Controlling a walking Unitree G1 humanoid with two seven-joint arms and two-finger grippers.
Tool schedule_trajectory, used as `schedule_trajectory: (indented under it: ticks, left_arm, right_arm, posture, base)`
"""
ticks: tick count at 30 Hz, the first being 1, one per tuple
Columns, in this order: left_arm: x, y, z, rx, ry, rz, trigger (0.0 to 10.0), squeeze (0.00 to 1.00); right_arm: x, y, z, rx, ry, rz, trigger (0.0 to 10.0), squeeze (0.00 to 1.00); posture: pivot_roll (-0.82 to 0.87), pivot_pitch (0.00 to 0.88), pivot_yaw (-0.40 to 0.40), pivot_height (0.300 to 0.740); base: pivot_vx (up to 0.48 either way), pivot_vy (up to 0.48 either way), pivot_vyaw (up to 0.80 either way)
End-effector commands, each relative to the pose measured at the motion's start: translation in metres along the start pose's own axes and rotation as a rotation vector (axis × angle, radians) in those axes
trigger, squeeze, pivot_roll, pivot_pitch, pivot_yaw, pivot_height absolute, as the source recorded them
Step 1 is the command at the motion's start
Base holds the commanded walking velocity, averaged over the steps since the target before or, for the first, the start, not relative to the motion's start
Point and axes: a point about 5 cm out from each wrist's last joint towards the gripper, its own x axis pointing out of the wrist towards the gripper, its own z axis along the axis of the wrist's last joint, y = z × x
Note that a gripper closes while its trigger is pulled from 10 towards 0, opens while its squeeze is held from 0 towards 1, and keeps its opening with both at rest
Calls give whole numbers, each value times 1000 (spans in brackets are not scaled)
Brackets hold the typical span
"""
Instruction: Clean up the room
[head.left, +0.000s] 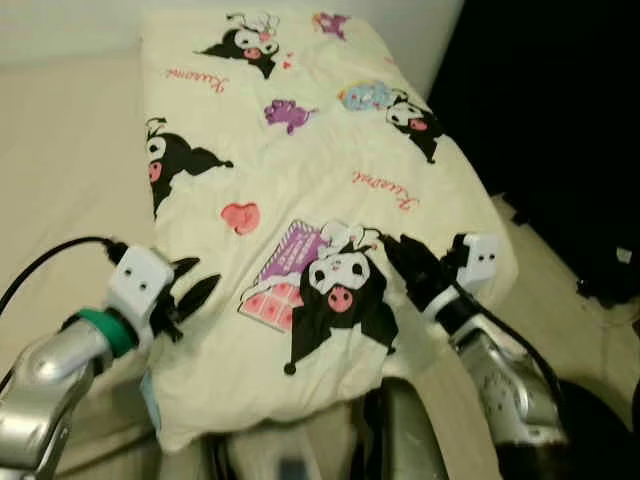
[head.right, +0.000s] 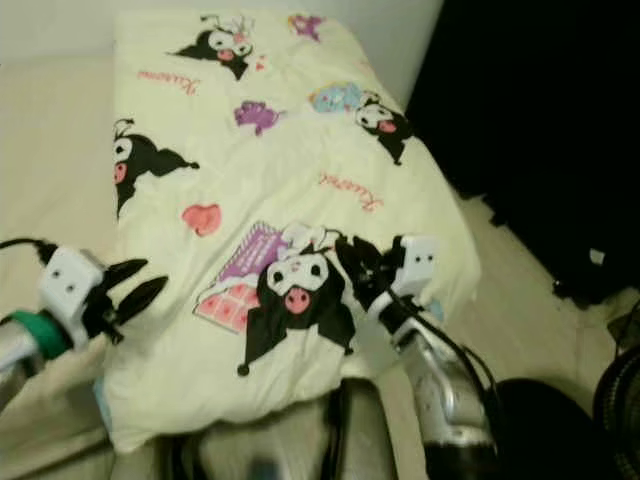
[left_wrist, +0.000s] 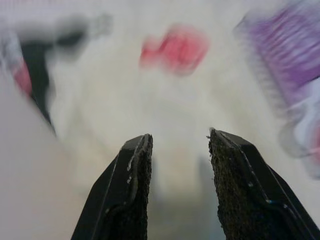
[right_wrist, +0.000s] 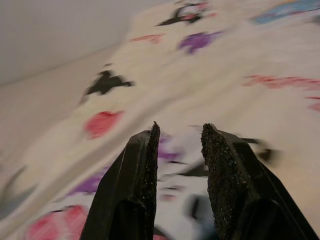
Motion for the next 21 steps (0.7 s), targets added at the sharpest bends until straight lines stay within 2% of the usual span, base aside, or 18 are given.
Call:
schedule_trajectory:
  ticks: [1,2,4,5,6,7,8,9,13,14,15,17,19,21]
  left_arm:
    - [5,-15,-33,-90,104,-53,10000,0]
    - [5,-15,-33,-90,104,-53,10000,0]
    - [11,-28,-47,-195,149,-138,10000,0]
    - [11,-28,-47,-195,149,-138,10000,0]
    - [12,-36,-55,-233,185,-186,10000,0]
    - [10,-43,-60,-262,208,-229,10000,0]
    - [10,-43,-60,-262,208,-229,10000,0]
    - [6,-49,-64,-261,226,-270,10000,0]
    - [-11,-65,-76,-219,273,-342,10000,0]
    - [-27,-74,-92,-161,357,-397,10000,0]
    - [-27,-74,-92,-161,357,-397,10000,0]
    - [-38,-80,-113,-86,446,-439,10000,0]
    - [-38,-80,-113,-86,446,-439,10000,0]
    - [-66,-85,-147,-22,623,-472,10000,0]
  right_arm:
    - [6,11,-19,11,53,24,10000,0]
    - [6,11,-19,11,53,24,10000,0]
    - [12,16,-38,-14,141,25,10000,0]
    - [12,16,-38,-14,141,25,10000,0]
    - [7,18,-58,-102,261,41,10000,0]
    - [0,17,-75,-136,343,52,10000,0]
    - [0,17,-75,-136,343,52,10000,0]
    - [-12,14,-90,-152,424,41,10000,0]
    - [-48,9,-113,-82,529,24,10000,0]
    - [-66,5,-118,-50,568,17,10000,0]
    - [-66,5,-118,-50,568,17,10000,0]
    - [-77,1,-124,-38,593,2,10000,0]
    - [-77,1,-124,-38,593,2,10000,0]
    - [-90,-11,-135,-34,635,-61,10000,0]
  posture:
    - [3,139,6,572]
    - [3,139,6,572]
    - [-11,148,1,572]
    - [-11,148,1,572]
    - [-24,156,3,572]
    - [-24,156,3,572]
    - [-24,156,3,572]
    - [-26,165,7,572]
    - [-27,174,12,572]
    - [-26,175,12,572]
    - [-26,175,12,572]
    - [-25,179,16,572]
    - [-25,179,16,572]
    - [-29,182,26,572]
  base:
    - [0,0,0]
    - [0,0,0]
    - [0,0,0]
    - [0,0,0]
    - [0,0,0]
    - [0,0,0]
    - [0,0,0]
    - [0,0,0]
    - [0,0,0]
    - [0,0,0]
    - [0,0,0]
    - [0,0,0]
    - [0,0,0]
    - [0,0,0]
